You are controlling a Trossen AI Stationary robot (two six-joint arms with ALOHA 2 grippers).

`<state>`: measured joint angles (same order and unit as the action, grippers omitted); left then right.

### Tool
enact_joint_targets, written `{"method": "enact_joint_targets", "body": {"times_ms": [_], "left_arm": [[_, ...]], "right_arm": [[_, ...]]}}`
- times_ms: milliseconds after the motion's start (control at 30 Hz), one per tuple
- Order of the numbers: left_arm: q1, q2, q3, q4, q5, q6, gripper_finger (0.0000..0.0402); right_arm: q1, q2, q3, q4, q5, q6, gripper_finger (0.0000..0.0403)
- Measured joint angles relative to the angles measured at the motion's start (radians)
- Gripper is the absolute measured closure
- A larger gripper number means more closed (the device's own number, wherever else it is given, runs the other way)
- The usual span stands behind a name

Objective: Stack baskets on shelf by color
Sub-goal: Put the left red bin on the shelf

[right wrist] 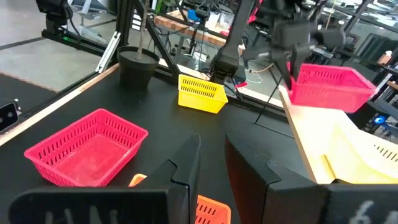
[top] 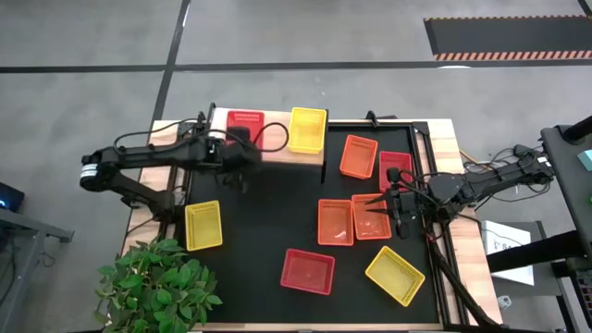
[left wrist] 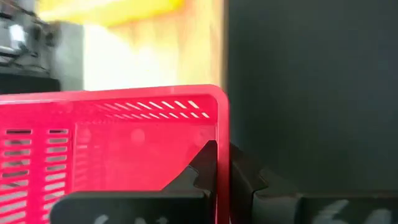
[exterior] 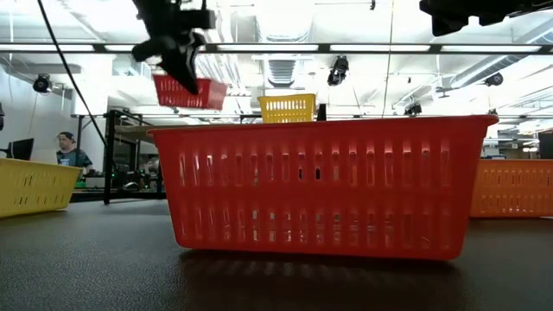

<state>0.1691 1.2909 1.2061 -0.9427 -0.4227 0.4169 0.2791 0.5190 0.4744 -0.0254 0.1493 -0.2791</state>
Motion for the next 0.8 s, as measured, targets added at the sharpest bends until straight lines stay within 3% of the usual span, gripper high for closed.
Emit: {"method": "enact_joint_targets", "body": {"times_ms": [233, 800], "left_arm": [[0.098, -0.02, -0.05, 0.035, 0.089, 0.044, 0.0401], [0.203, -0.005, -0.048, 0.051, 0.116, 0.09, 0.0401]], "right_arm": [[0.0, 0.0, 0.0, 0.0, 0.0, 0.0, 0.0337], [0.0, 0.0, 0.0, 0.0, 0.0, -0.001, 0.0337]]}}
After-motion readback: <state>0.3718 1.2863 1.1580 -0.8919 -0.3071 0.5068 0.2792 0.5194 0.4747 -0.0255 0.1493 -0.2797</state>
